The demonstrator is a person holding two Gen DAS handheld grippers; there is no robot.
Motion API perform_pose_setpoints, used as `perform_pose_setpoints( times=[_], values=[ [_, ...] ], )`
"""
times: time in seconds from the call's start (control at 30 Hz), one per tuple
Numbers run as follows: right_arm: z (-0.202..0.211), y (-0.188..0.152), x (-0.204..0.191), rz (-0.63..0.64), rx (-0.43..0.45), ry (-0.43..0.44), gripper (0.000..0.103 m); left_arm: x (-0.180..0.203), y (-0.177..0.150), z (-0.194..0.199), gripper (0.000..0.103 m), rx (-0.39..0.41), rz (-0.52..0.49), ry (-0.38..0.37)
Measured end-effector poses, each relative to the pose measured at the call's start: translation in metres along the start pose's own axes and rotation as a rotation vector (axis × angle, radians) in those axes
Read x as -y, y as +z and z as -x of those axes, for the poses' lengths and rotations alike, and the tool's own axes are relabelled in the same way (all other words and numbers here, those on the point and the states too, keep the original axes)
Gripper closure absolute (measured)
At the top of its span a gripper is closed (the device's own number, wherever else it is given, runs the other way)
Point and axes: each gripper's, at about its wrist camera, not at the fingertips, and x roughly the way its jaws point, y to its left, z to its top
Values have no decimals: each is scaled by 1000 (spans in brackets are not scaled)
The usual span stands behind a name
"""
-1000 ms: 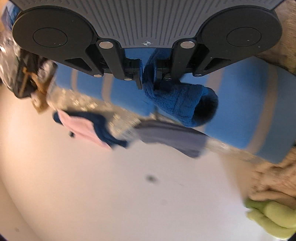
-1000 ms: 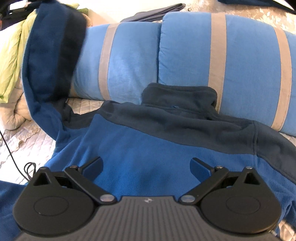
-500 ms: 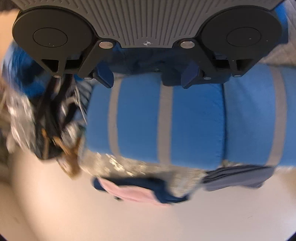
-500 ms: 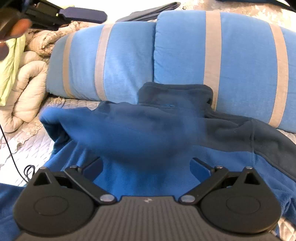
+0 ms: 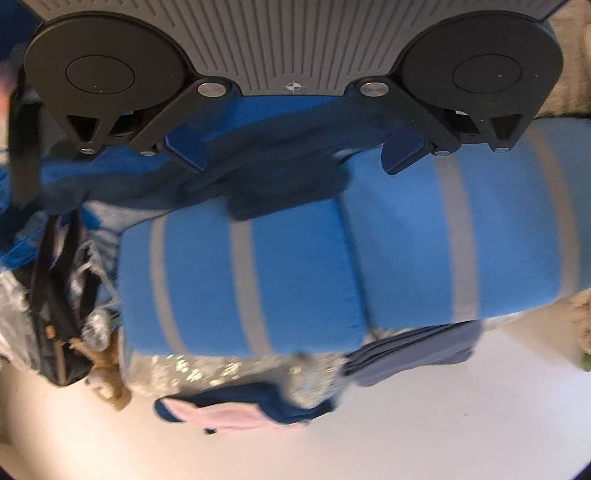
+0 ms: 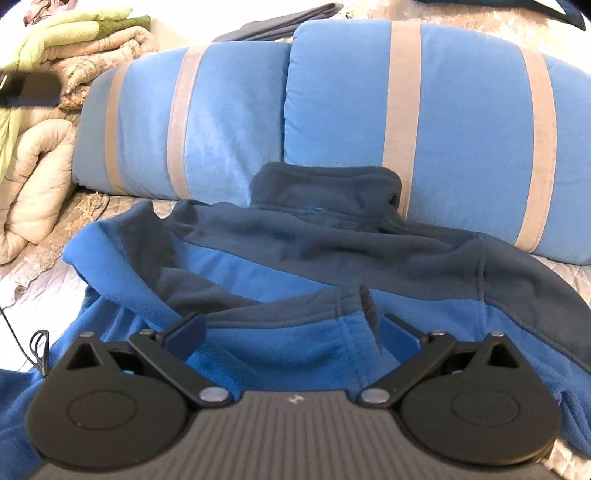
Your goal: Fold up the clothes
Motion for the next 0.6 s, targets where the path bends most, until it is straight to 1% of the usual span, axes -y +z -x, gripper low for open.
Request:
perform_pose_setpoints(
  times=[0.07,0.17,0.23,0.33,0.47,0.57,0.6],
  values=[
    [2,1,1,5,10,-9,0,-13,-13,9,0,-25,-31,35],
    [6,3,5,-21,25,-11,0,-30,-35,17,0,-68,-32,77],
    [9,8,13,-88,29,6,0,-41,-50,20,0,-93,-5,76],
    [16,17,20,-112,17,0,0,-53,-72,18,0,-137,30,68],
    [26,29,22,-6,-17,-21,0,-61,-96,12,0,-190,63,41],
    [29,34,25,173,-33,-48,0,-63,-108,8,0,-208,74,21],
    [28,32,28,227,-43,-40,0,-63,-112,6,0,-212,74,15]
  ],
)
